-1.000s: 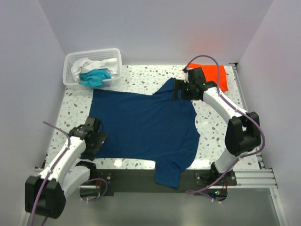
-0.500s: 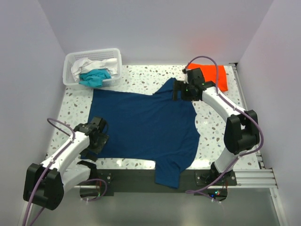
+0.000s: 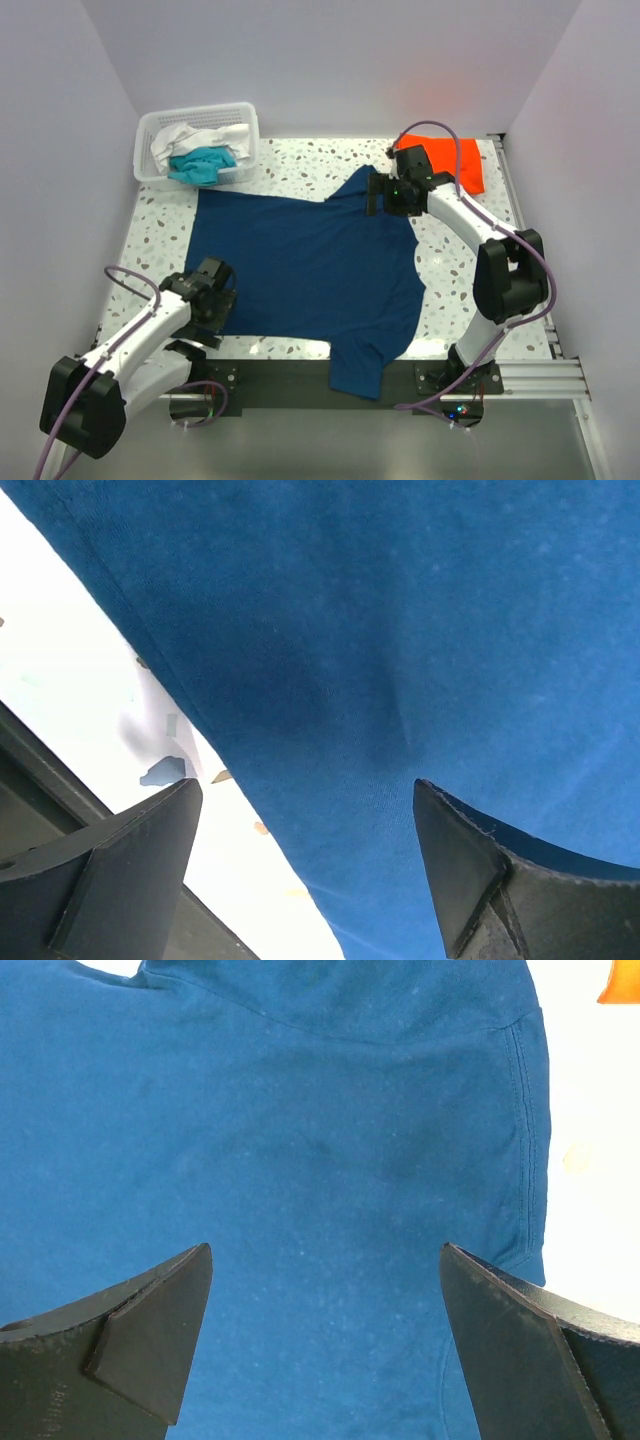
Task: Fold and stack the t-shirts
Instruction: Flatten the tshirt out, then fold the tshirt
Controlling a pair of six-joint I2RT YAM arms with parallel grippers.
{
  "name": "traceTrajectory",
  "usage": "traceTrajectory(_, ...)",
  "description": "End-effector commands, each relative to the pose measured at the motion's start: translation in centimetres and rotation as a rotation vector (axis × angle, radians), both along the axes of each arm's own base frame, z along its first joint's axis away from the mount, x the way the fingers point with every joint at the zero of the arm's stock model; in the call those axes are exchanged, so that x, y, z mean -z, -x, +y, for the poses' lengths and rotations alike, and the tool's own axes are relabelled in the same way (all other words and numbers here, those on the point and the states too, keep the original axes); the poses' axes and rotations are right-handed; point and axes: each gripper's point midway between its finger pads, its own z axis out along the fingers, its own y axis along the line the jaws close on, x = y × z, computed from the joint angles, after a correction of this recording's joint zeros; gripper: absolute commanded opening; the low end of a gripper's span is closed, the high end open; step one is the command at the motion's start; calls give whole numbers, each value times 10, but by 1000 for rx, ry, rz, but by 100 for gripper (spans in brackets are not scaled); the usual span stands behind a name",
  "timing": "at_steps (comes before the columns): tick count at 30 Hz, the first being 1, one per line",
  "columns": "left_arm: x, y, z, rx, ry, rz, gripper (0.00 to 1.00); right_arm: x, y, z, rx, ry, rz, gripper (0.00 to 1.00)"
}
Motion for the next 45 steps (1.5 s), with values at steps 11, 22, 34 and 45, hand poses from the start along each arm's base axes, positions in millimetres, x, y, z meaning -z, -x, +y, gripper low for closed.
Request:
traceTrajectory(11, 16, -13, 25, -133, -146, -39, 75, -29, -3, -4, -12, -1, -71, 99)
traceTrajectory(22, 9, -21, 52, -189, -246, -93, 58, -27, -4, -6, -14, 18, -68, 99)
traceTrajectory(34, 10, -21, 48, -141, -233, -79, 17, -28, 8, -7, -19, 14, -44, 99)
traceTrajectory(45, 8, -21, 41, -100, -200, -74, 0, -20, 160, 55, -334, 124, -19, 99)
